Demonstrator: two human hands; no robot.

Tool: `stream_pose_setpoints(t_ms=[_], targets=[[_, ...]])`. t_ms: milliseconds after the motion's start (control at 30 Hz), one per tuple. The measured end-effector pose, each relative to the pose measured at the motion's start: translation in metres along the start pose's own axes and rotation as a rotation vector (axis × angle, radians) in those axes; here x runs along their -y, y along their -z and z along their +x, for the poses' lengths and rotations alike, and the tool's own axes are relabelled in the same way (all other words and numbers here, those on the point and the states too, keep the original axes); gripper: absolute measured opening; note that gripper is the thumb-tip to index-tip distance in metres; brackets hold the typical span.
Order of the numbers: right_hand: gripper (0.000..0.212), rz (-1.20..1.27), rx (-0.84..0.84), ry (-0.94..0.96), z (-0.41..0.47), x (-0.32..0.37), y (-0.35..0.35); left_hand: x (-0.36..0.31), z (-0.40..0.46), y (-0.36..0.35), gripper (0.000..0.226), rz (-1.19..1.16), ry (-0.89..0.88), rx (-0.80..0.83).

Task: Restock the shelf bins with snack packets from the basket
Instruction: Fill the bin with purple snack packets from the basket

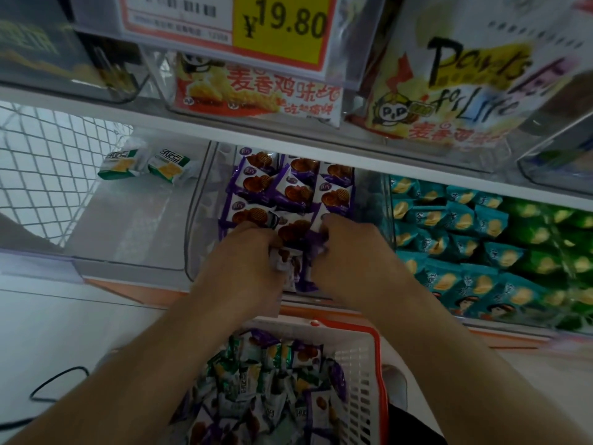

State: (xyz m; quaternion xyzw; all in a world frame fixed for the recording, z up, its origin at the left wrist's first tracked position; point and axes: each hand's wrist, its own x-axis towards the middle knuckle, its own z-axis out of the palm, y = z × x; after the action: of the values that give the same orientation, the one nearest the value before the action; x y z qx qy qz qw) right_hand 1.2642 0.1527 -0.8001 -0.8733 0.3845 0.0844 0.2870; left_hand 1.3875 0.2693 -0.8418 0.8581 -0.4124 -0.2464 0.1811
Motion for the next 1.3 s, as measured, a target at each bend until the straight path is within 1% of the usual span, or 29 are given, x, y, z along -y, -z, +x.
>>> stream_pose_setpoints(t_ms=[67, 167, 200, 333, 433, 500, 533, 567, 633, 667, 733, 800, 833, 900, 967, 1033, 1133, 1200, 1233, 1300], targets=[[0.016, 0.221, 0.009, -0.059, 0.0, 0.0, 0.01, -0.001, -0.001, 0.0, 0.033, -0.015, -0.014, -0.02], [0.027, 0.438, 0.003, -0.073, 0.004, 0.003, 0.018, -0.001, -0.003, 0.002, 0.034, -0.07, -0.01, -0.037], [0.027, 0.51, -0.011, -0.081, 0.006, 0.004, 0.02, 0.0, -0.004, 0.002, 0.035, -0.092, -0.006, -0.041], [0.026, 0.686, -0.017, -0.103, 0.011, 0.003, 0.023, 0.004, -0.004, 0.002, 0.029, -0.175, 0.001, -0.048], [0.027, 0.942, 0.025, -0.132, 0.009, 0.004, 0.027, 0.006, -0.003, 0.005, 0.026, -0.254, -0.001, -0.045], [0.023, 1.024, 0.044, -0.115, 0.007, 0.004, 0.026, 0.007, -0.002, 0.008, 0.026, -0.287, -0.004, -0.044], [0.023, 1.0, 0.016, -0.094, 0.005, 0.003, 0.026, 0.008, -0.001, 0.01, 0.028, -0.306, -0.006, -0.05], [0.026, 0.917, -0.046, -0.069, 0.006, 0.001, 0.025, 0.008, -0.001, 0.012, 0.028, -0.329, -0.005, -0.057], [0.033, 0.671, -0.194, -0.021, 0.005, 0.0, 0.024, 0.009, -0.002, 0.015, 0.032, -0.368, 0.0, -0.068], [0.035, 0.58, -0.241, 0.006, 0.005, 0.001, 0.022, 0.009, -0.002, 0.017, 0.033, -0.377, -0.005, -0.07], [0.038, 0.44, -0.276, 0.065, 0.003, 0.006, 0.017, 0.008, -0.002, 0.02, 0.033, -0.372, -0.026, -0.066], [0.047, 0.345, -0.251, 0.103, 0.004, 0.008, 0.01, 0.006, -0.002, 0.021, 0.032, -0.379, -0.044, -0.043], [0.051, 0.362, -0.185, 0.109, 0.005, 0.009, 0.009, 0.006, -0.002, 0.021, 0.034, -0.384, -0.048, -0.03], [0.049, 0.497, -0.004, 0.11, 0.006, 0.01, 0.01, 0.006, -0.002, 0.019, 0.041, -0.384, -0.045, -0.02], [0.048, 0.571, 0.096, 0.142, 0.006, 0.008, 0.01, 0.007, -0.002, 0.019, 0.048, -0.382, -0.03, -0.012], [0.053, 0.508, 0.08, 0.187, 0.008, 0.004, 0.009, 0.007, -0.002, 0.021, 0.049, -0.373, -0.037, 0.012], [0.064, 0.28, -0.006, 0.26, 0.009, -0.003, 0.007, 0.007, -0.004, 0.021, 0.046, -0.338, -0.052, 0.019], [0.07, 0.148, -0.028, 0.308, 0.012, -0.006, 0.004, 0.008, -0.006, 0.021, 0.048, -0.31, -0.057, 0.004], [0.072, 0.095, -0.03, 0.341, 0.013, -0.007, 0.001, 0.008, -0.006, 0.02, 0.049, -0.301, -0.063, 0.002], [0.067, 0.015, -0.057, 0.449, 0.017, -0.01, -0.007, 0.008, -0.008, 0.021, 0.047, -0.279, -0.076, 0.016]])
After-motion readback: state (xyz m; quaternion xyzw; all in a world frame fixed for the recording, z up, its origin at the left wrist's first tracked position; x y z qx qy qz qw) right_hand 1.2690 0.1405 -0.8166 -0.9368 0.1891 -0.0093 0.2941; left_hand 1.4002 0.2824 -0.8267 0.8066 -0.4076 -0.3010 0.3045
